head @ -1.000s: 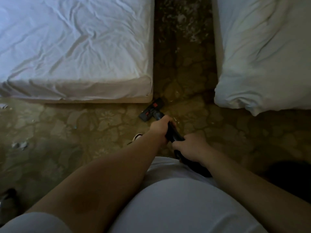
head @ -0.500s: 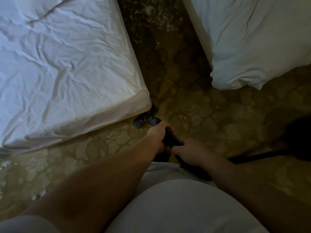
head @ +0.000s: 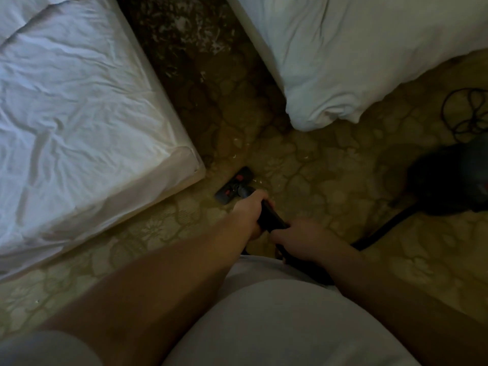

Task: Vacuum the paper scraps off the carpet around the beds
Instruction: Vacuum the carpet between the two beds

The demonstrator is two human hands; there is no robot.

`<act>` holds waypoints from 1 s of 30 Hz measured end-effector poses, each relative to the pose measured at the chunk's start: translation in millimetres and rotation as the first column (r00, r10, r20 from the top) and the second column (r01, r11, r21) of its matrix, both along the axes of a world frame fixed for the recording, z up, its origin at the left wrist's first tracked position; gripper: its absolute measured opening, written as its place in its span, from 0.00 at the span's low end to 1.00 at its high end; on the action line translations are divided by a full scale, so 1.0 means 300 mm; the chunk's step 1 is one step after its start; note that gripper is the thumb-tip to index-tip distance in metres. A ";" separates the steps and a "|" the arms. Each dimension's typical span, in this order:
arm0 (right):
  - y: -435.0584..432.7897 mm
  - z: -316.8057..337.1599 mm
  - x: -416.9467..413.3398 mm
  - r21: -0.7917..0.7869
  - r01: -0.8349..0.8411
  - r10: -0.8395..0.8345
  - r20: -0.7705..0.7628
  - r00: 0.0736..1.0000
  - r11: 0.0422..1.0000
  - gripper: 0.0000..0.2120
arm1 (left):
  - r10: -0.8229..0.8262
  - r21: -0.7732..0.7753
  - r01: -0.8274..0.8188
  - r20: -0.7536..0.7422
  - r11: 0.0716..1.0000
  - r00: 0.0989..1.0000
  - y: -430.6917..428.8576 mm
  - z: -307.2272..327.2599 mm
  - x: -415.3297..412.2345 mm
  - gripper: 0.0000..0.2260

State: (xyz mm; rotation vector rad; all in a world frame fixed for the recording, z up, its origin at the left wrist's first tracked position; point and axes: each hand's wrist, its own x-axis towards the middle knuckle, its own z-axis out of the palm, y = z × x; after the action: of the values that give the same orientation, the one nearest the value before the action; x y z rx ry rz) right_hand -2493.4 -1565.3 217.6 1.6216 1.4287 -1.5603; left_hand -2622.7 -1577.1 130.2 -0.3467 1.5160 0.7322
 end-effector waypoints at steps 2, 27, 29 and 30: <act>0.019 -0.006 0.113 -0.001 -0.010 0.011 0.007 1.000 1.000 0.31 | 0.002 -0.003 -0.002 0.013 1.000 1.000 0.024 0.015 0.109 0.07; 0.047 0.012 0.833 0.111 0.311 -0.322 0.099 0.941 0.944 0.15 | -0.141 0.055 0.133 0.157 0.990 0.977 0.185 0.028 0.853 0.02; 0.088 0.009 0.818 0.106 0.330 -0.340 0.095 0.936 0.938 0.16 | -0.154 0.074 0.143 0.158 0.987 0.975 0.236 0.029 0.833 0.03; 0.114 0.007 0.806 0.102 0.338 -0.348 0.094 0.933 0.935 0.16 | -0.166 0.084 0.154 0.159 0.984 0.973 0.264 0.028 0.821 0.03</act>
State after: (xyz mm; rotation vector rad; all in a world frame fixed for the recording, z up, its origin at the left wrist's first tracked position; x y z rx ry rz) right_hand -2251.5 -1531.3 219.7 2.0642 1.2137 -1.5791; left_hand -2376.3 -1497.8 138.5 -0.2229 1.3409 0.6125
